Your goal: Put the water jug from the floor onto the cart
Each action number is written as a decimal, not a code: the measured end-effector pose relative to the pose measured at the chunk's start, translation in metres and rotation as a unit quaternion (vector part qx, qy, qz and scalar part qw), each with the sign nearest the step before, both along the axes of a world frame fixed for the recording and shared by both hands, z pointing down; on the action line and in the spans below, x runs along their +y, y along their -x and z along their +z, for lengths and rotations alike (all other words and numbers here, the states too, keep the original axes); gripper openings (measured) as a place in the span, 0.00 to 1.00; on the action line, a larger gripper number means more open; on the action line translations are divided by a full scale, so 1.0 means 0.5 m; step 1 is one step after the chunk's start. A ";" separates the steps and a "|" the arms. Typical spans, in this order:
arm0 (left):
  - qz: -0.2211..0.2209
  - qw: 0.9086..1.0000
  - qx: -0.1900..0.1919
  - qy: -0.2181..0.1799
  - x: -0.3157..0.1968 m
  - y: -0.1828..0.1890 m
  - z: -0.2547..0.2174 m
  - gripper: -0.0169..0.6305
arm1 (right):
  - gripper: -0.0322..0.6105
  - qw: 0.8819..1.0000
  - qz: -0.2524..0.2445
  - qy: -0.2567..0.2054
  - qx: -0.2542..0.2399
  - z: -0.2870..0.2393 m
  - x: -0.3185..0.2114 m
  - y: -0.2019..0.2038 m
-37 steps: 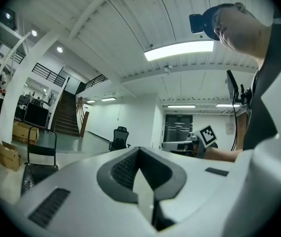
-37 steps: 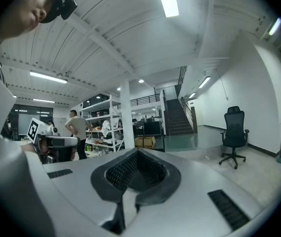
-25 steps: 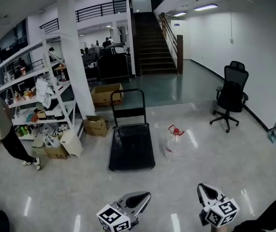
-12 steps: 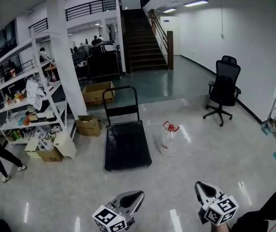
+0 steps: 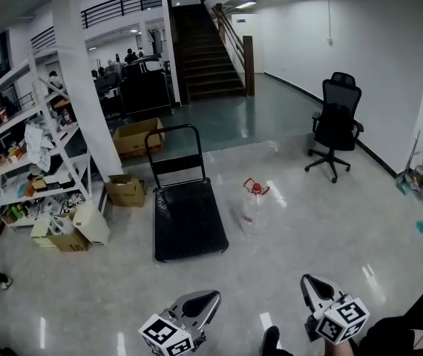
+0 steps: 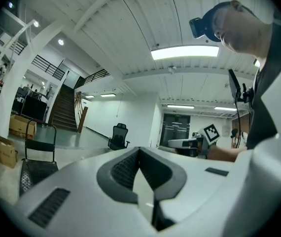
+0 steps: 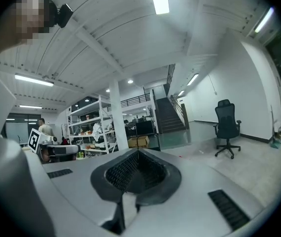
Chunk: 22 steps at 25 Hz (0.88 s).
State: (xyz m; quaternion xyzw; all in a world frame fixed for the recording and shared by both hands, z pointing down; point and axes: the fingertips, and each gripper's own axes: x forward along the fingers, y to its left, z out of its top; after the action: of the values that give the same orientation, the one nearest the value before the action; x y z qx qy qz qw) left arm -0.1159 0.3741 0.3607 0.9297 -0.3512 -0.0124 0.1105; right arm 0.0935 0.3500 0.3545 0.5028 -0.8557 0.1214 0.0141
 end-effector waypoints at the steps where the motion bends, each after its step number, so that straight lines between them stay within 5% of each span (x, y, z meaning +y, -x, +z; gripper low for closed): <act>1: -0.001 1.000 -0.004 -0.001 -0.019 -0.006 0.002 0.03 | 0.05 1.000 0.001 -0.001 -0.003 0.004 -0.021 -0.007; 11: -0.012 0.999 -0.042 -0.016 -0.282 -0.153 -0.021 0.03 | 0.05 0.999 -0.041 -0.019 -0.010 -0.011 -0.306 -0.116; 22: -0.016 0.999 -0.032 -0.024 -0.568 -0.280 -0.038 0.03 | 0.05 0.998 -0.045 -0.026 -0.031 -0.026 -0.597 -0.235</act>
State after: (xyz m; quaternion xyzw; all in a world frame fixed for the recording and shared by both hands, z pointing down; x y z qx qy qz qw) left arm 0.0239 0.0903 0.3415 0.9264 -0.3686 0.0072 0.0767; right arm 0.2112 0.0515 0.3414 0.4602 -0.8803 0.1137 -0.0203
